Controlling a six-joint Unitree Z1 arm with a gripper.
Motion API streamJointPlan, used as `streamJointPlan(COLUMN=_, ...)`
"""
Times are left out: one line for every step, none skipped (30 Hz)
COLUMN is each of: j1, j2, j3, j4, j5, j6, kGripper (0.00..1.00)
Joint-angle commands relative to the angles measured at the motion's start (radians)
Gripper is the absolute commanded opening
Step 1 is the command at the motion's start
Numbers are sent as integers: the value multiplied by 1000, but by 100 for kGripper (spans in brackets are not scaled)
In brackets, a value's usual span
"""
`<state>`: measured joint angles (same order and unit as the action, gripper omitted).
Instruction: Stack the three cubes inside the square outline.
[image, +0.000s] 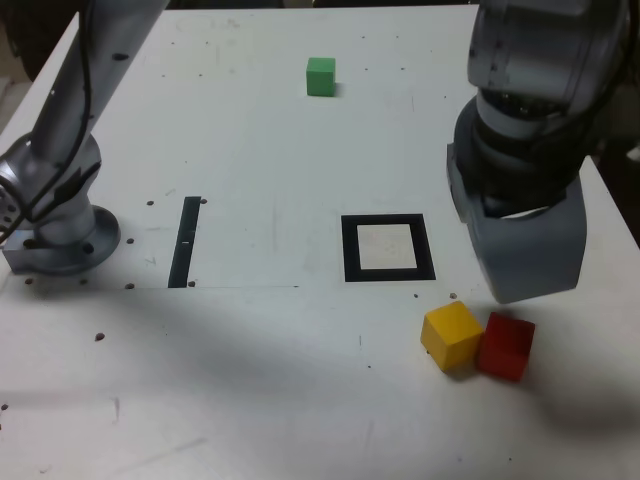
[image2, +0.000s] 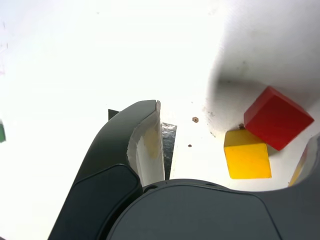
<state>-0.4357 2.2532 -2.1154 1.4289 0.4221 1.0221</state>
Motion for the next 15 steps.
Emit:
streamJointPlan(j1=-17, j2=-6, j3=-1, j4=-3, j5=1, j6=10, kGripper=99)
streamJointPlan(j1=-23, j2=-5, j3=-2, j4=-3, j5=1, j6=13, kGripper=99)
streamJointPlan(j1=-29, j2=-3, j3=-3, j4=-2, j5=1, j6=15, kGripper=99)
streamJointPlan(j1=-34, j2=0, j3=-5, j4=-2, j5=1, j6=16, kGripper=99)
streamJointPlan(j1=-38, j2=4, j3=-6, j4=-2, j5=1, j6=18, kGripper=99)
streamJointPlan(j1=-41, j2=9, j3=-7, j4=-3, j5=1, j6=19, kGripper=99)
streamJointPlan(j1=-43, j2=14, j3=-8, j4=-3, j5=2, j6=20, kGripper=99)
streamJointPlan(j1=-44, j2=21, j3=-10, j4=-4, j5=2, j6=21, kGripper=99)
streamJointPlan(j1=-44, j2=27, j3=-12, j4=-5, j5=2, j6=22, kGripper=99)
streamJointPlan(j1=-44, j2=34, j3=-15, j4=-5, j5=3, j6=23, kGripper=99)
streamJointPlan(j1=-44, j2=41, j3=-20, j4=-6, j5=3, j6=24, kGripper=99)
streamJointPlan(j1=-44, j2=48, j3=-26, j4=-7, j5=4, j6=26, kGripper=99)
streamJointPlan(j1=-44, j2=57, j3=-35, j4=-7, j5=4, j6=28, kGripper=99)
streamJointPlan(j1=-44, j2=65, j3=-44, j4=-7, j5=4, j6=30, kGripper=99)
streamJointPlan(j1=-44, j2=72, j3=-53, j4=-6, j5=4, j6=33, kGripper=99)
